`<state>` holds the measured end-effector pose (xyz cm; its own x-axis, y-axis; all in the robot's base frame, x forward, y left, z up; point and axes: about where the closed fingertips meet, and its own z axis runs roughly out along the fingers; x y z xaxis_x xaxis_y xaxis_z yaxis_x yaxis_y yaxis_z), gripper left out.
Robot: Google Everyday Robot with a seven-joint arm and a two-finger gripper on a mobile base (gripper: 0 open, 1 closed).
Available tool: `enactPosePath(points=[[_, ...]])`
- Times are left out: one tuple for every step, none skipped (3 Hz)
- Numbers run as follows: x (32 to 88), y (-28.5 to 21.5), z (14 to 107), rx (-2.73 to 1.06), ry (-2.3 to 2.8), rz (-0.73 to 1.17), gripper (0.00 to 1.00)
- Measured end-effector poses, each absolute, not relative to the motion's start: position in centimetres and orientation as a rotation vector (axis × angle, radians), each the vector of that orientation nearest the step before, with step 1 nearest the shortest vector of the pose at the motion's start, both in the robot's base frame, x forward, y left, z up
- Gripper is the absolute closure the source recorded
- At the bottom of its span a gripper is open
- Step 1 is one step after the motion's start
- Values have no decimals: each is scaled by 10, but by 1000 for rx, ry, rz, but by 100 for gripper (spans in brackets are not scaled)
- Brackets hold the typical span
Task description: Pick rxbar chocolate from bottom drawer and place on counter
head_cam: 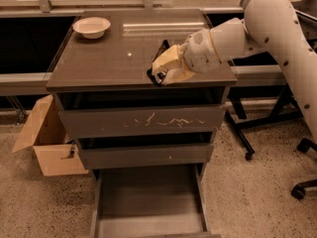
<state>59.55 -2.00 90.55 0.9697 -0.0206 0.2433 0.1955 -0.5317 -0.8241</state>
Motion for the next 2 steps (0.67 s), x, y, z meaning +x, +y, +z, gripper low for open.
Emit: enactPosePath(points=[[631, -29, 910, -2153, -76, -300, 100], [672, -37, 923, -2162, -39, -334, 100]])
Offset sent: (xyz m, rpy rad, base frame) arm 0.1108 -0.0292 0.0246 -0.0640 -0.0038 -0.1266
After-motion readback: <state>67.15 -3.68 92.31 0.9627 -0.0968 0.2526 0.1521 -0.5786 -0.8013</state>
